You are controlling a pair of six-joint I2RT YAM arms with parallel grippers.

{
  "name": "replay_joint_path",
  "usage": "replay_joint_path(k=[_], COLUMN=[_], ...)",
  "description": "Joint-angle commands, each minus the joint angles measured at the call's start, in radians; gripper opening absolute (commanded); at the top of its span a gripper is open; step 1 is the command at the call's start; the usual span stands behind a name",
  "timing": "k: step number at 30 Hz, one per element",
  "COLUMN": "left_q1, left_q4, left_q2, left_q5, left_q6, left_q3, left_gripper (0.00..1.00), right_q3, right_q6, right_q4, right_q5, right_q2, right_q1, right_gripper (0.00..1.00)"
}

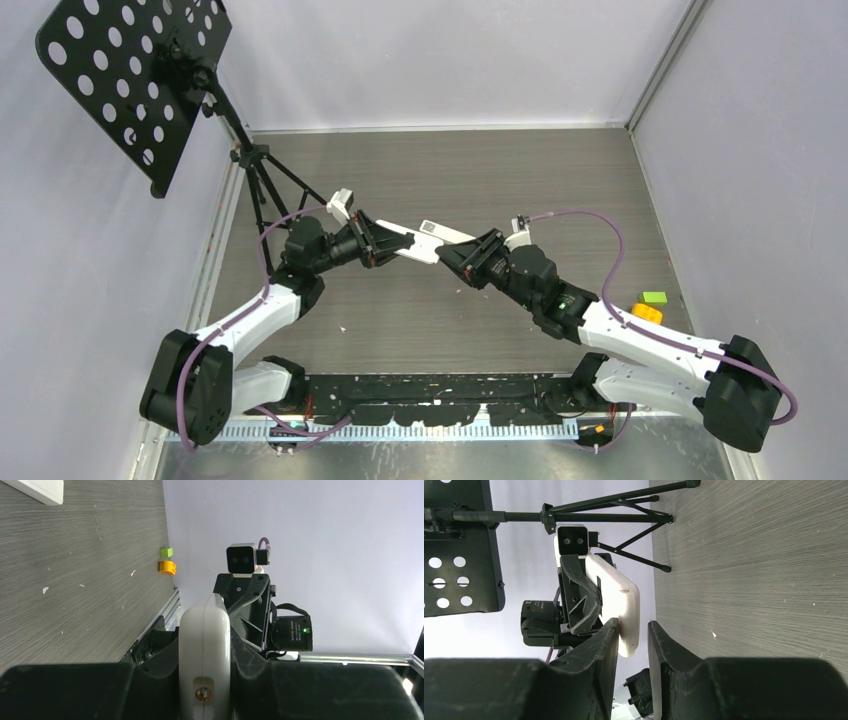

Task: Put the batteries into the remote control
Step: Load the battery cover into the remote control.

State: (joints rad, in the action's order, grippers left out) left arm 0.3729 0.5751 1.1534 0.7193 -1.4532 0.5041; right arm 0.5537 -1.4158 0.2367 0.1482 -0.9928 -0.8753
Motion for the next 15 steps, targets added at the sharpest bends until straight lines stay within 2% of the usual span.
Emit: replay_joint_path(k=[1,8,15], left_q1=[0.003,0.003,0.003], left_q4=[0.063,0.069,0.128], left_q2=[-0.021,-0.029,-0.024], left_q5=[0.024,0.036,0.077], left_q6=[0.011,0.010,0.011], left_q3=[0.014,0.021,0.031], left_gripper=[0.00,0.00,0.00], right_q3=[0.031,0.040,0.021], right_q6=[0.028,0.035,0.037], right_q4=[-0.003,0.035,0.115], right_q5=[0.014,-0.016,-0.055], right_q2=[-0.002,-0.052,-0.107], right_q1=[-0.004,-0.004,-0.004], right_gripper=[0.34,0.35,0.30])
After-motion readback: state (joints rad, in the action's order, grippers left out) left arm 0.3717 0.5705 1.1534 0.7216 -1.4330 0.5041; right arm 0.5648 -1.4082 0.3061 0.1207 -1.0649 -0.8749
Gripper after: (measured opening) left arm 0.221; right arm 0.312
